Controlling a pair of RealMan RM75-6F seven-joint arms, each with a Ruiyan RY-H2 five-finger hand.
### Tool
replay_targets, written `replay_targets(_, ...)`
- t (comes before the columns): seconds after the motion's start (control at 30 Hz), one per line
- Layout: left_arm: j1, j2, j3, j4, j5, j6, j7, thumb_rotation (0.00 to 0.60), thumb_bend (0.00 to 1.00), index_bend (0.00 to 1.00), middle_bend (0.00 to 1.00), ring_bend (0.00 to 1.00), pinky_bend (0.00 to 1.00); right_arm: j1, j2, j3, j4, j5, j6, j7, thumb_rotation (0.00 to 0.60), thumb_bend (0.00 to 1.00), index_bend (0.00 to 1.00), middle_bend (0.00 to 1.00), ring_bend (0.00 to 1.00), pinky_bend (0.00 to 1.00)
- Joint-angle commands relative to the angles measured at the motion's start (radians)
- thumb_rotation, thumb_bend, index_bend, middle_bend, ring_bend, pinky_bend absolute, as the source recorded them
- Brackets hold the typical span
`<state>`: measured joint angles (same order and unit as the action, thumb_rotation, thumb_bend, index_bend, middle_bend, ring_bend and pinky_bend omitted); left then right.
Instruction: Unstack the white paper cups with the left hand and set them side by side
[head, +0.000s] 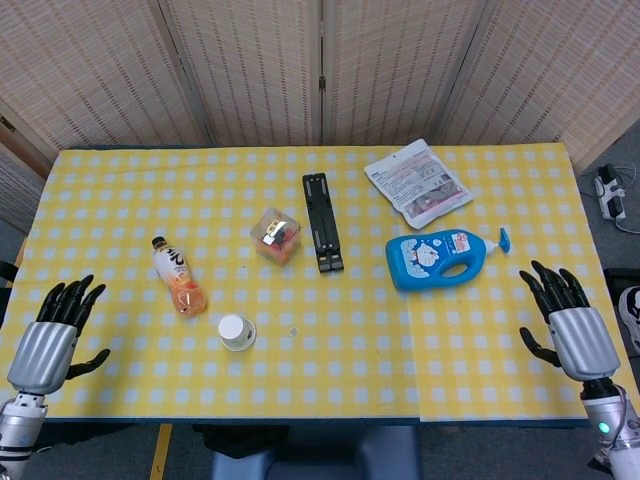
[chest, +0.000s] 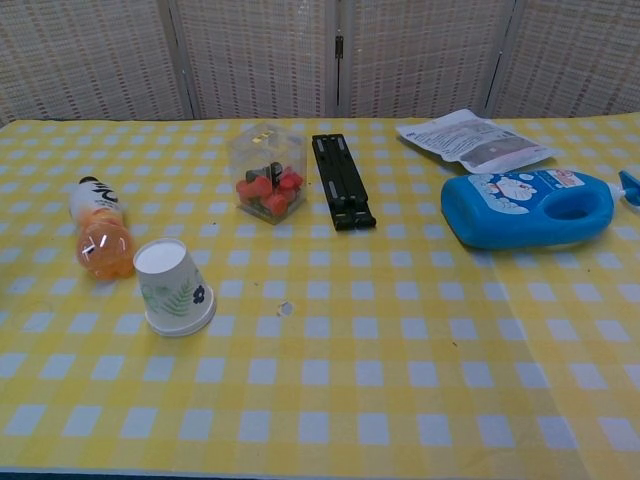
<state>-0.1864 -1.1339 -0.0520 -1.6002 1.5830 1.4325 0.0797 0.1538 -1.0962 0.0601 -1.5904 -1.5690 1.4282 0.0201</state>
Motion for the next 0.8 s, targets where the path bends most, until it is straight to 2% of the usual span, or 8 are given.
replay_targets(0.03,-0.06,0.019,0.001,-0.01,0.047,-0.062,-0.044,0.6,0.24,0.11,0.01,0.01,0.0,0.004,0.006,0.003,-0.007,0.003,-0.004,-0.008,0.6,0.39,0.0,0.0,0.07,0.0)
replay_targets(0.2,-0.164,0.045,0.003,-0.026,0.089,-0.193,-0.104,0.6,0.24,0.16,0.01,0.01,0.0,0.013,0.017,0.006,-0.022,0.008,-0.015,-0.022,0.6,0.39,0.0,0.0,0.07,0.0)
replay_targets(0.43,-0.285,0.046,0.002,-0.047,0.104,-0.353,-0.091,0.6,0.26,0.17,0.01,0.01,0.0,0.015,0.028,0.007,-0.031,0.019,-0.019,-0.024,0.6,0.39,0.0,0.0,0.07,0.0)
replay_targets(0.8,-0.411,0.008,0.001,-0.071,0.037,-0.545,-0.045,0.6,0.29,0.2,0.02,0.01,0.0,0.011,0.031,0.003,-0.026,0.02,-0.013,-0.012,0.6,0.39,0.0,0.0,0.07,0.0)
